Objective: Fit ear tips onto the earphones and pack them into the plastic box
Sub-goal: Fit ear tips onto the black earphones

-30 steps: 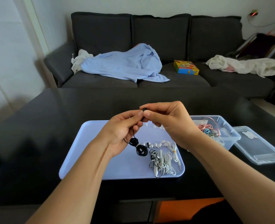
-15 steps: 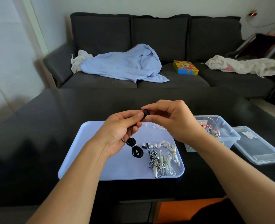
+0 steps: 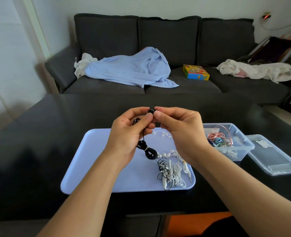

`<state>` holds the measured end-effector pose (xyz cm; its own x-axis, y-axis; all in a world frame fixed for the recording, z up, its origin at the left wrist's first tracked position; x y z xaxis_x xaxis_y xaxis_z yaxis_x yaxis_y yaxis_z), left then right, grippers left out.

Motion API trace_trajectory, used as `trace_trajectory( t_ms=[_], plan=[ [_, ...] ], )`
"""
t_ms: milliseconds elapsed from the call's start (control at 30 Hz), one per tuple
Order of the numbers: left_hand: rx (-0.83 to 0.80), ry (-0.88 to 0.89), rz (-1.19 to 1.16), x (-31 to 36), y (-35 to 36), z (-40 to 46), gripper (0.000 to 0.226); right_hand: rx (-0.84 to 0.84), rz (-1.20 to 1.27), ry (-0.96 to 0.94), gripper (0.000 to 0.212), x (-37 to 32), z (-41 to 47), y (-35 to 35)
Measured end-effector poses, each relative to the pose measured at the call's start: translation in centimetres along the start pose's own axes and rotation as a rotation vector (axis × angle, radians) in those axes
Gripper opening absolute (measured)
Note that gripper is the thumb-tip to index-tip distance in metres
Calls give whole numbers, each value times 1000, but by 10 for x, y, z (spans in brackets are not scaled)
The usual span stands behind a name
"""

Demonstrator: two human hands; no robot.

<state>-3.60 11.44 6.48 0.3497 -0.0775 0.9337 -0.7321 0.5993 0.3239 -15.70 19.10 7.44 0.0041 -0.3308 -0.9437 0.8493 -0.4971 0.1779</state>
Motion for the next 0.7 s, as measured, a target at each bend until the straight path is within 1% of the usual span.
trace_trajectory(
  t_ms=[67, 133, 200, 267, 333, 400, 467, 533, 600, 700],
  plan=[
    [23, 34, 19, 1, -1, 0, 12, 15, 186, 143, 12, 12, -2, 6],
    [37, 44, 36, 1, -2, 1, 12, 6, 260, 192, 13, 16, -3, 8],
    [38, 21, 30, 0, -3, 2, 12, -20, 175, 148, 14, 13, -2, 6],
    [26, -22, 10, -2, -4, 4, 11, -69, -1, 47, 17, 5, 0, 2],
    [6, -66, 8, -2, -4, 4, 12, -163, -159, -62, 22, -5, 3, 1],
    [-51, -129, 15, -3, -3, 3, 15, -276, -242, -99, 29, -11, 5, 0],
    [-139, -201, 26, -6, 1, 0, 18, -395, -248, -58, 34, -11, 6, -2],
    [-190, -236, 34, -8, 3, -3, 22, -487, -192, -4, 36, -7, 6, -3],
    [-195, -245, 36, -10, 3, -3, 24, -491, -147, 18, 32, -4, 7, -6],
    [-184, -253, 40, -12, 3, -1, 22, -443, -136, -1, 30, -1, 9, -8]
  ],
)
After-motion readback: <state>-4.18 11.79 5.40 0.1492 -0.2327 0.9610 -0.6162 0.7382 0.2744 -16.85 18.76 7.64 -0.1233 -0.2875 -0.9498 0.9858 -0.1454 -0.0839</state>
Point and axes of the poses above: each hand's wrist, its own z-axis towards the middle knuckle, its own y-axis out of the palm, x = y × z, the point moved 6 cm from there along z, towards the middle knuckle, and after that the axes turned 3 degrees about -x, right-handed, at the moved point
